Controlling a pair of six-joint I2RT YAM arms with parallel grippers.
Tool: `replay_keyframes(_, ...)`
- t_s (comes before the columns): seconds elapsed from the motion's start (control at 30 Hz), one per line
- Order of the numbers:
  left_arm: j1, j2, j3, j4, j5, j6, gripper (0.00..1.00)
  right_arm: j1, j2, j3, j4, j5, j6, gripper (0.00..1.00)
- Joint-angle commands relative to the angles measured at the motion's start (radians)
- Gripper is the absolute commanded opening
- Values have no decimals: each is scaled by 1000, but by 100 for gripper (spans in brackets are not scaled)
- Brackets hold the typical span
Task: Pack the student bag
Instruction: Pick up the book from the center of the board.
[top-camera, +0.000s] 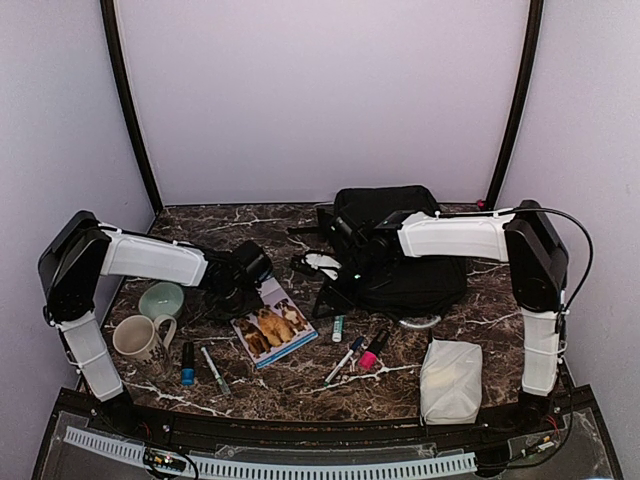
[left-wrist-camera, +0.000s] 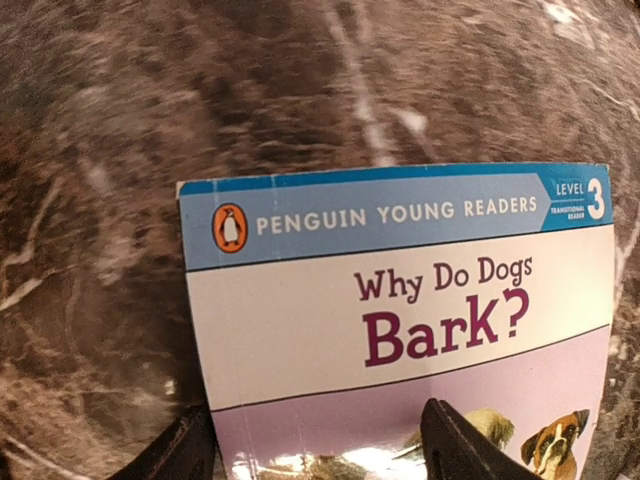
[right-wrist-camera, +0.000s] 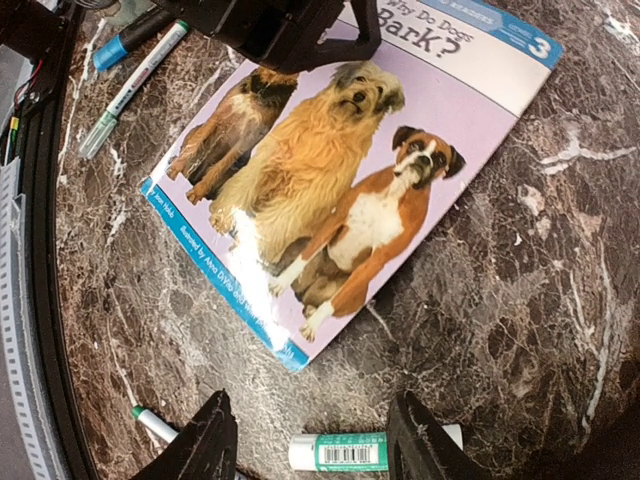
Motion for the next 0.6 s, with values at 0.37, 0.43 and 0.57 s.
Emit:
replay_keyframes(0.37, 33, -190, -41, 154, 125, 571, 76, 8, 25, 25, 41, 90, 86, 52)
replay_keyframes(0.43, 47, -236, -97, 196, 185, 605, 76, 7, 49, 38, 41, 84, 94, 51)
replay_keyframes(0.57, 84, -328, -220, 306, 301, 606, 72, 8, 92, 69, 38, 77, 109, 50)
